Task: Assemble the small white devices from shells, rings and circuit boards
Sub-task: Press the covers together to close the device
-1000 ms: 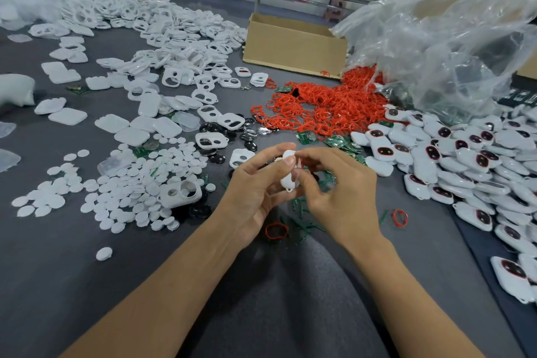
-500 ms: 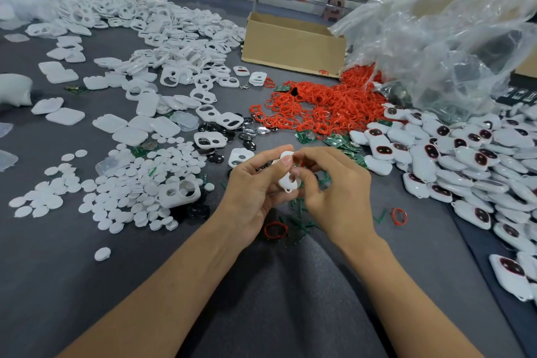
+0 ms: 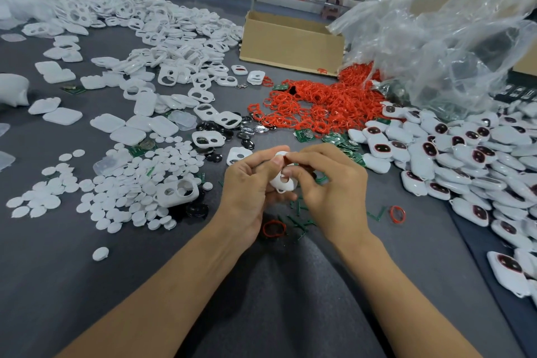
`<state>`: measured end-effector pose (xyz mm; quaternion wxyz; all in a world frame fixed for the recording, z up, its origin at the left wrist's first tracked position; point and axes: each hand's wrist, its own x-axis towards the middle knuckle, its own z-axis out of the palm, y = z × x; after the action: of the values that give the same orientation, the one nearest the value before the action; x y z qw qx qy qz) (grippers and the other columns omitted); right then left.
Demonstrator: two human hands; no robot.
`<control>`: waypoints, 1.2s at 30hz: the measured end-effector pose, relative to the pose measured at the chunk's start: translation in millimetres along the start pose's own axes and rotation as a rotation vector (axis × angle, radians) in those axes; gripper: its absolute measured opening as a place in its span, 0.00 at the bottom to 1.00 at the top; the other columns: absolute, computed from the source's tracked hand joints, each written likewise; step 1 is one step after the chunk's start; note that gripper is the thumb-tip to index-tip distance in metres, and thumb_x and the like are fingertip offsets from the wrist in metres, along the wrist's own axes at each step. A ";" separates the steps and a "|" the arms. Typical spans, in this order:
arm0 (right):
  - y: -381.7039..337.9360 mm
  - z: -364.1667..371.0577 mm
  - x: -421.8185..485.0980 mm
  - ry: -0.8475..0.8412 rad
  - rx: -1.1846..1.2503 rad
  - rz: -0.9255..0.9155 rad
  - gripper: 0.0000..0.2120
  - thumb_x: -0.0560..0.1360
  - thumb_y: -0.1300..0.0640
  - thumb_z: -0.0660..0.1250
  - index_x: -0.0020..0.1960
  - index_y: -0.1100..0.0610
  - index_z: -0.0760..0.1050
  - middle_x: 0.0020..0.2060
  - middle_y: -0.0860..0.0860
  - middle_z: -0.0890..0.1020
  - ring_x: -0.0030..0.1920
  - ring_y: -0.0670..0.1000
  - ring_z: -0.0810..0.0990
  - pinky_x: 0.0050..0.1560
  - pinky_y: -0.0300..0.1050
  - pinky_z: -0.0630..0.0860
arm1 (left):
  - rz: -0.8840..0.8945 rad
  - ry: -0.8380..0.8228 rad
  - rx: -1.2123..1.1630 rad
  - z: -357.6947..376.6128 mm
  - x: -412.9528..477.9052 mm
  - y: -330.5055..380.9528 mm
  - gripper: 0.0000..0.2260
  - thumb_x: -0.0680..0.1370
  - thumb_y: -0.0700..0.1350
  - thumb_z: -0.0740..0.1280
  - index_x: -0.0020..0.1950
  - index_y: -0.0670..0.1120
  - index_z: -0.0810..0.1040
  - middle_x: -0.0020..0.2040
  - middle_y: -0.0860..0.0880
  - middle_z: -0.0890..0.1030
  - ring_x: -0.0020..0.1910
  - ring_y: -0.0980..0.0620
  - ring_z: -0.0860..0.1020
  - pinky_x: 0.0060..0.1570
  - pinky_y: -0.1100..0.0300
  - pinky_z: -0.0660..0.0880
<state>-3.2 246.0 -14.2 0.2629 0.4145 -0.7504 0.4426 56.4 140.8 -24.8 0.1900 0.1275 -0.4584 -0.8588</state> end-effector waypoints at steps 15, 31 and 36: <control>-2.4 0.4 3.6 -0.148 0.641 0.718 0.06 0.77 0.67 0.64 0.50 0.63 0.80 0.35 0.58 0.83 0.34 0.49 0.78 0.32 0.42 0.76 | 0.239 -0.019 0.296 3.3 -2.1 -5.0 0.10 0.80 0.34 0.63 0.51 0.46 0.82 0.39 0.50 0.85 0.30 0.54 0.80 0.29 0.60 0.80; -1.3 4.7 4.5 -0.006 0.369 0.648 0.04 0.73 0.61 0.70 0.45 0.55 0.83 0.33 0.55 0.84 0.37 0.59 0.83 0.42 0.55 0.79 | 0.295 0.066 0.448 2.5 0.7 -12.6 0.16 0.78 0.41 0.69 0.64 0.55 0.75 0.51 0.52 0.83 0.43 0.57 0.84 0.39 0.60 0.81; 2.6 3.8 7.5 -0.077 0.159 0.456 0.01 0.72 0.59 0.73 0.41 0.55 0.82 0.31 0.41 0.82 0.33 0.39 0.80 0.36 0.29 0.72 | 0.335 0.005 0.643 4.5 -2.0 -19.4 0.22 0.75 0.35 0.70 0.69 0.45 0.75 0.56 0.52 0.82 0.51 0.65 0.80 0.53 0.64 0.78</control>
<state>-9.4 240.4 -11.4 0.0940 0.2703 -0.7970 0.5318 52.4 154.9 -38.5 0.2792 0.1062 -0.7192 -0.6273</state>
